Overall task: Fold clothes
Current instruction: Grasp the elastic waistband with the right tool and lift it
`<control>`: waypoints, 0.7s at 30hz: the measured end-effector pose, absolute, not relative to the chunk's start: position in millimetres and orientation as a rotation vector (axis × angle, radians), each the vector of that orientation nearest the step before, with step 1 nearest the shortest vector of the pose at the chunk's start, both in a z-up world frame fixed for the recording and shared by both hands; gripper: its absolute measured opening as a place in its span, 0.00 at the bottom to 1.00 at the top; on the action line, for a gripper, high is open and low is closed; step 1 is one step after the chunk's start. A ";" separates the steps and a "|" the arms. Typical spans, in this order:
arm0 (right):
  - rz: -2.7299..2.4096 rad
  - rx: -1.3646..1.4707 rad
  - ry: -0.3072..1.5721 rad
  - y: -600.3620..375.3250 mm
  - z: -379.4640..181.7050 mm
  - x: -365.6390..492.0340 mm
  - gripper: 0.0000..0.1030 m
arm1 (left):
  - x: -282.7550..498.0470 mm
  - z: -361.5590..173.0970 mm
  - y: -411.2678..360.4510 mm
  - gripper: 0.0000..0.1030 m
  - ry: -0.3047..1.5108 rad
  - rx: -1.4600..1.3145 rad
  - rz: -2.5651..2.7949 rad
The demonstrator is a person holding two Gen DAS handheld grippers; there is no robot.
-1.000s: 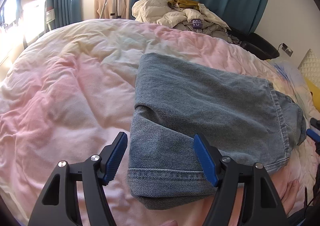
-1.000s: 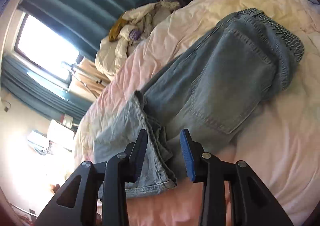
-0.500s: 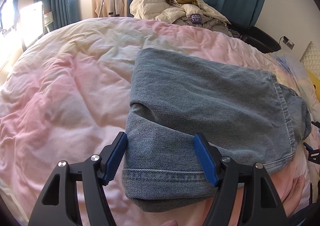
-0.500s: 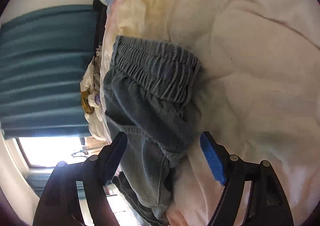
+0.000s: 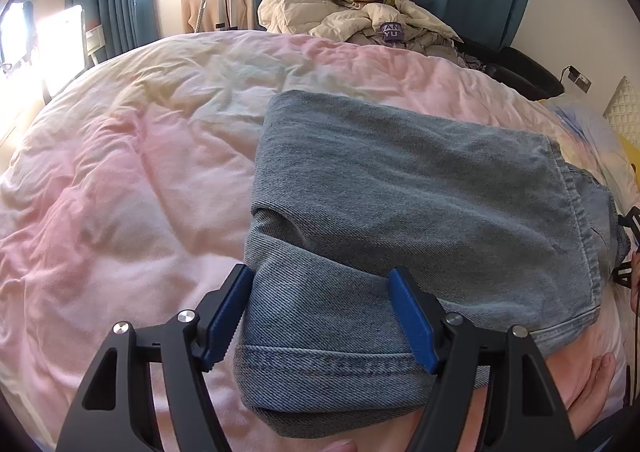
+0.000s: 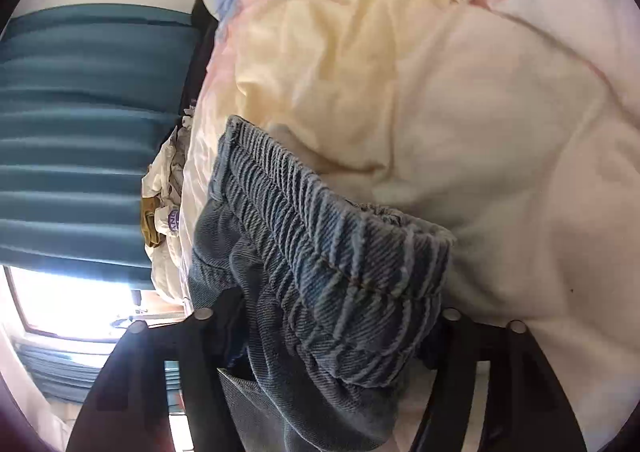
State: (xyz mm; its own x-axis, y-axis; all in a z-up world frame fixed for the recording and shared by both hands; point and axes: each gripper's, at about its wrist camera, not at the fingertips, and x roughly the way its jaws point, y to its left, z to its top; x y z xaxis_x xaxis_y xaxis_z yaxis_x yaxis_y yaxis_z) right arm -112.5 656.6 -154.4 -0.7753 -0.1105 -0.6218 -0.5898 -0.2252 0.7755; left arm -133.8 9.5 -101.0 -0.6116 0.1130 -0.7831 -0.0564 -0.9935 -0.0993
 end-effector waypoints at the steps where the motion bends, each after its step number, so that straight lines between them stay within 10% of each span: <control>1: 2.131 -0.809 1.651 654.0 -141.2 -114.7 0.46 | -133.9 -101.1 9.7 0.70 -0.100 -1.338 2.736; 21: 2.579 -0.697 0.864 547.4 26.3 -131.6 0.34 | -129.3 -83.5 4.5 0.71 -0.157 -1.295 2.732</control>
